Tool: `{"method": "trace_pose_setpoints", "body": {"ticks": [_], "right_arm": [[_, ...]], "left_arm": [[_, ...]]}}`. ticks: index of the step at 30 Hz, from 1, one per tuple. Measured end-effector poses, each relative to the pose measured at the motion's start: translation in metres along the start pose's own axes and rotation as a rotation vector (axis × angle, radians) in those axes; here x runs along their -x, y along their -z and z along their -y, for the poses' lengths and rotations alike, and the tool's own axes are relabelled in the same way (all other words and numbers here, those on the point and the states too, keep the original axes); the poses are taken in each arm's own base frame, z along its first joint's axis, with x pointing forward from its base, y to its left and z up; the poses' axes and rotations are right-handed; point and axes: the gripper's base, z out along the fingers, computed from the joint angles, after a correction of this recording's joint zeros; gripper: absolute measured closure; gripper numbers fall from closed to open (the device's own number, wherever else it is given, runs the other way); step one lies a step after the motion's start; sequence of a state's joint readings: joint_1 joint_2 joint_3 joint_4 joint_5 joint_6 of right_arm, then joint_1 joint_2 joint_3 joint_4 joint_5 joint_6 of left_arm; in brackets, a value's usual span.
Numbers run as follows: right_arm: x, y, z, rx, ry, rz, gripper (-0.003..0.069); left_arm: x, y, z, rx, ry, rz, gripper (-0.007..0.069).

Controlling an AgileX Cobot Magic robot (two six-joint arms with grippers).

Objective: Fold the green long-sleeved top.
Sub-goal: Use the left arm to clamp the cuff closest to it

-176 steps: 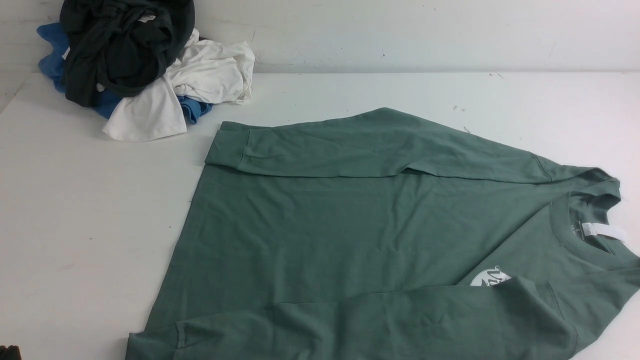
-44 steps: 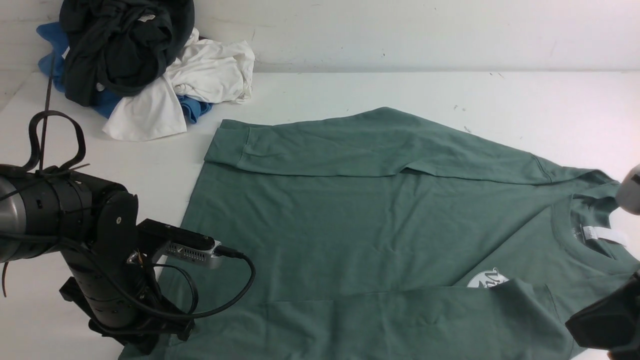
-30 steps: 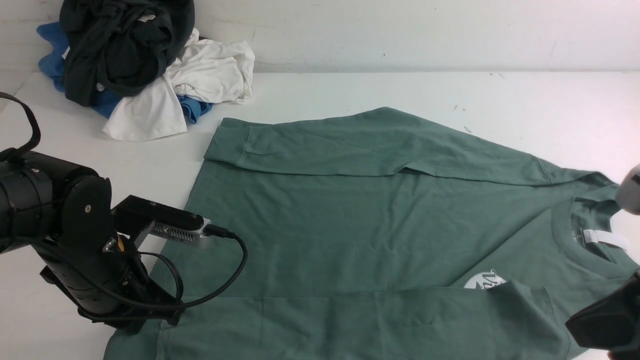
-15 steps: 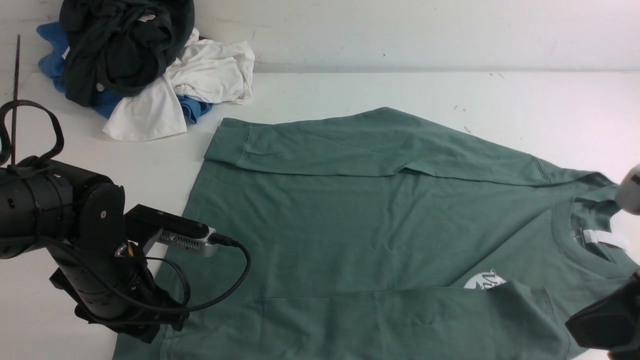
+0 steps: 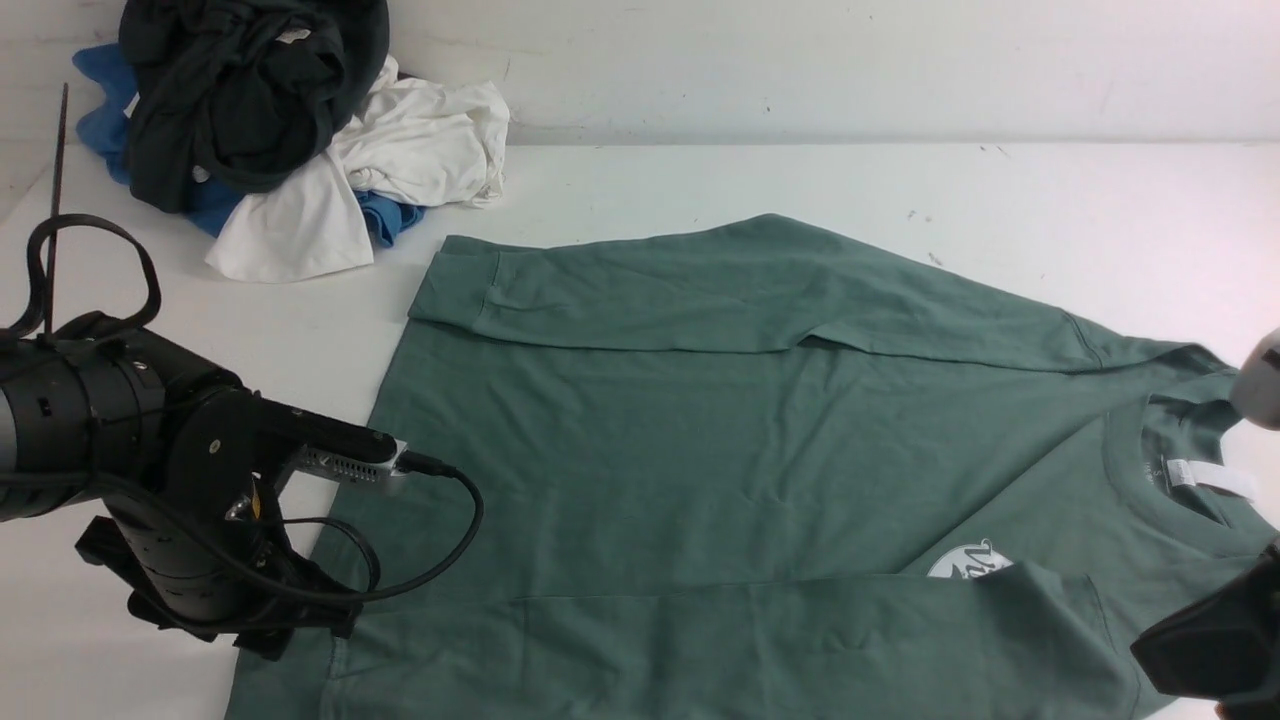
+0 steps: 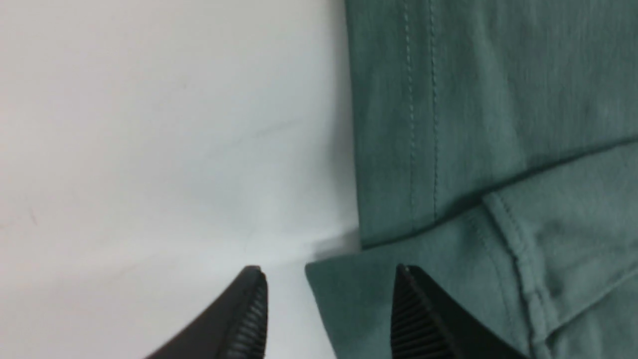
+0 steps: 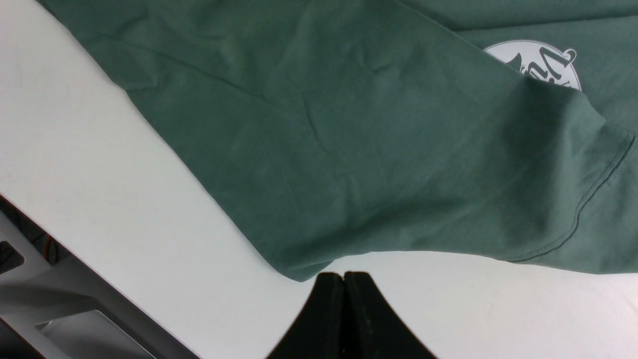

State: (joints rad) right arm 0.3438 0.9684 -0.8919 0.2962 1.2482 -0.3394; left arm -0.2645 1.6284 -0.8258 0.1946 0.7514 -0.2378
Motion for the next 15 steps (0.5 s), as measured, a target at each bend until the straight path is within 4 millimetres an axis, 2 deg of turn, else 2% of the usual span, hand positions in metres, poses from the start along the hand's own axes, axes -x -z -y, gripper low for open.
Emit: {"method": "trace_pose_setpoints", "body": {"ticks": [4, 9, 12, 15], "right_arm": [[0.0000, 0.0000, 0.0000, 0.000, 0.001, 0.000, 0.0674], [0.0000, 0.0000, 0.0000, 0.000, 0.001, 0.000, 0.0674], [0.0000, 0.0000, 0.0000, 0.000, 0.001, 0.000, 0.0674], [0.0000, 0.0000, 0.0000, 0.000, 0.008, 0.000, 0.0674]], "left_arm": [[0.0007, -0.0107, -0.0018, -0.003, 0.050, -0.035, 0.0293], [0.0020, -0.0122, -0.0031, -0.014, 0.073, -0.038, 0.0304], [0.0021, -0.0122, -0.0025, -0.019, 0.079, -0.038, 0.0351], [0.0021, -0.0125, -0.0019, -0.026, 0.083, -0.039, 0.0428]]}}
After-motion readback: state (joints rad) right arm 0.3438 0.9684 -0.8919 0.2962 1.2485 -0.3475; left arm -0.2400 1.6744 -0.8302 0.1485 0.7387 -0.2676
